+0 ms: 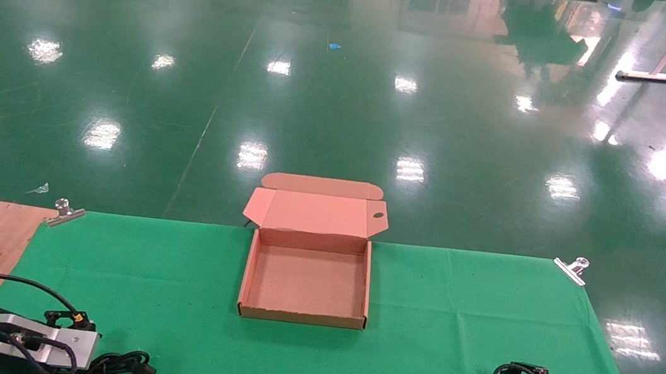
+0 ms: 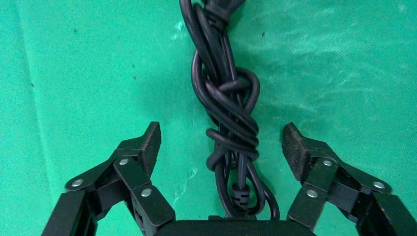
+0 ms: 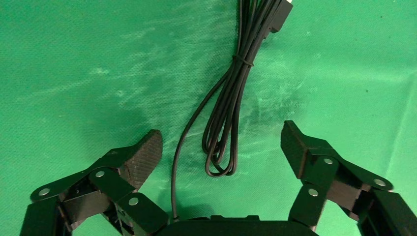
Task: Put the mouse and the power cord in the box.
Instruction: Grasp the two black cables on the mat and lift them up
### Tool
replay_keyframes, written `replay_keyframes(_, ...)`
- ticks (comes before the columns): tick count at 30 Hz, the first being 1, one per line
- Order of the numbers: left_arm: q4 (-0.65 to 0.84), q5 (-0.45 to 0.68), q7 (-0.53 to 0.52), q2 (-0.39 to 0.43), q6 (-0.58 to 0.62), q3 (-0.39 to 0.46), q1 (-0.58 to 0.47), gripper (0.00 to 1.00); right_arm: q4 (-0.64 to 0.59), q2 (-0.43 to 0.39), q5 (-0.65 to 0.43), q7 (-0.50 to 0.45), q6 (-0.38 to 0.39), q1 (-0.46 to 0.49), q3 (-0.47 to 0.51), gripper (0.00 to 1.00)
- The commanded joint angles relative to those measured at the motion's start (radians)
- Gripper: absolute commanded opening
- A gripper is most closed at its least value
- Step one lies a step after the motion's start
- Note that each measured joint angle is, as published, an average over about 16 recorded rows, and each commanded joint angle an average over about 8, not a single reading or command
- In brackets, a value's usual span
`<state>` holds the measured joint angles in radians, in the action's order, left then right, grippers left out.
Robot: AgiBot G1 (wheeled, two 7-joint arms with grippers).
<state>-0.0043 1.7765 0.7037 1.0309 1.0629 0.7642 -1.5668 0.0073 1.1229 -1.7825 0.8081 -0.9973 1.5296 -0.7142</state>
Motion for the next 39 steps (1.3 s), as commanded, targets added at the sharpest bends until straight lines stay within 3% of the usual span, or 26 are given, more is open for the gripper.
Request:
replay_keyframes(1, -0.002, -0.002, 0.004, -0.001, 0.006, -0.001, -0.001, 0.00, 0.000, 0.000, 0.000, 0.000, -0.003, 0.001, 0.000, 0.00)
replay_keyframes(39, -0.008, -0.017, 0.034, -0.001, 0.042, -0.012, -0.009, 0.00, 0.004, -0.033, -0.001, 0.006, -0.054, 0.042, -0.001, 0.00)
